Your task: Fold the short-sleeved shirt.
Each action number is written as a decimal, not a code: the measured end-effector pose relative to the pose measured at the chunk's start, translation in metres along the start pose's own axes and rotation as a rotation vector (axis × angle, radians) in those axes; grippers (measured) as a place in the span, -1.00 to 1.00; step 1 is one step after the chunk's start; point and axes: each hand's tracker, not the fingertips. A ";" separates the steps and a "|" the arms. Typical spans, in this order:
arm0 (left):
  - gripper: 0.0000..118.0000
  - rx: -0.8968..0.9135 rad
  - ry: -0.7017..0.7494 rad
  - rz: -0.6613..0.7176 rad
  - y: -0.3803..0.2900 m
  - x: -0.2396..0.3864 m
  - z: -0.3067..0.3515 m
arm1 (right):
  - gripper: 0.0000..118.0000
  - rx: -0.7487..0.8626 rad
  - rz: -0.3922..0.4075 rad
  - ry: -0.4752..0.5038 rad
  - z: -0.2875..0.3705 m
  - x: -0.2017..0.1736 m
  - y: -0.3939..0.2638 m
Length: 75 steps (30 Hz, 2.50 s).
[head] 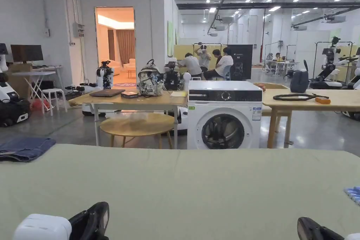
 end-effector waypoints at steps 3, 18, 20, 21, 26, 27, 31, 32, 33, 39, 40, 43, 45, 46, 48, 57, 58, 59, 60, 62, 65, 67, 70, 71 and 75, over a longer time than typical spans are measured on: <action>-1.00 -0.005 -0.003 -0.002 -0.001 0.000 -0.002 | -1.00 -0.001 -0.006 0.001 0.000 0.001 0.000; -1.00 -0.013 0.009 0.004 -0.007 -0.005 -0.003 | -1.00 -0.005 0.002 -0.004 -0.001 0.000 -0.001; -1.00 -0.017 0.008 0.004 -0.007 -0.005 -0.004 | -1.00 -0.002 0.001 -0.005 0.000 -0.001 -0.001; -1.00 -0.013 0.009 0.003 -0.007 -0.005 -0.003 | -1.00 0.007 -0.001 -0.009 0.001 -0.001 -0.001; -1.00 -0.009 0.012 0.002 -0.006 -0.006 -0.003 | -1.00 0.003 0.006 -0.008 -0.001 -0.002 -0.002; -1.00 -0.011 0.013 0.003 -0.006 -0.007 -0.003 | -1.00 0.001 0.005 -0.005 -0.001 -0.002 -0.002; -1.00 -0.013 0.019 0.002 -0.007 -0.009 -0.002 | -1.00 0.005 -0.001 0.000 0.000 -0.003 -0.002; -1.00 -0.014 0.020 0.002 -0.007 -0.009 -0.002 | -1.00 0.006 0.000 -0.002 0.001 -0.004 -0.001; -1.00 -0.014 0.019 0.002 -0.007 -0.010 -0.002 | -1.00 0.007 0.001 -0.004 0.001 -0.004 -0.001; -1.00 -0.013 0.021 0.008 -0.007 -0.010 -0.001 | -1.00 0.003 0.004 0.003 -0.001 -0.005 -0.002; -1.00 -0.013 0.019 0.005 -0.007 -0.010 -0.001 | -1.00 0.002 0.002 0.006 -0.002 -0.005 -0.002; -1.00 -0.020 0.009 0.004 -0.007 -0.009 -0.003 | -1.00 -0.001 -0.011 0.013 -0.004 -0.006 -0.003; -1.00 -0.019 0.017 -0.003 -0.008 -0.008 -0.003 | -1.00 -0.005 -0.012 0.018 -0.006 -0.008 -0.004; -1.00 -0.020 0.016 -0.006 -0.008 -0.009 -0.002 | -1.00 -0.007 -0.009 0.020 -0.008 -0.010 -0.005; -1.00 -0.021 0.039 -0.012 -0.009 -0.014 0.003 | -1.00 -0.013 -0.008 0.031 -0.012 -0.015 -0.007; -1.00 -0.072 0.224 0.029 -0.018 -0.073 0.053 | -1.00 -0.057 -0.052 0.209 -0.039 -0.076 -0.031; -1.00 -0.073 0.234 0.028 -0.019 -0.080 0.058 | -1.00 -0.061 -0.054 0.221 -0.042 -0.083 -0.033; -1.00 -0.077 0.249 0.026 -0.019 -0.085 0.062 | -1.00 -0.061 -0.057 0.237 -0.043 -0.087 -0.034; -1.00 -0.084 0.273 0.023 -0.020 -0.091 0.067 | -1.00 -0.060 -0.061 0.251 -0.045 -0.092 -0.035; -1.00 -0.098 0.287 0.032 -0.020 -0.103 0.073 | -1.00 -0.067 -0.068 0.279 -0.048 -0.100 -0.037; -0.78 -0.184 0.263 0.074 -0.023 -0.132 0.075 | -1.00 -0.080 -0.066 0.313 -0.051 -0.107 -0.040; -0.06 -0.341 0.254 0.101 -0.029 -0.161 0.064 | -1.00 -0.091 -0.063 0.332 -0.050 -0.106 -0.045; 0.69 -0.447 0.224 0.134 -0.065 -0.205 0.039 | -1.00 -0.123 -0.069 0.340 -0.049 -0.102 -0.054; 0.69 -0.519 0.238 0.165 -0.078 -0.218 0.028 | -1.00 -0.136 -0.067 0.335 -0.049 -0.100 -0.057; 0.69 -0.672 0.222 0.258 -0.137 -0.256 -0.022 | -1.00 -0.187 -0.065 0.309 -0.048 -0.086 -0.067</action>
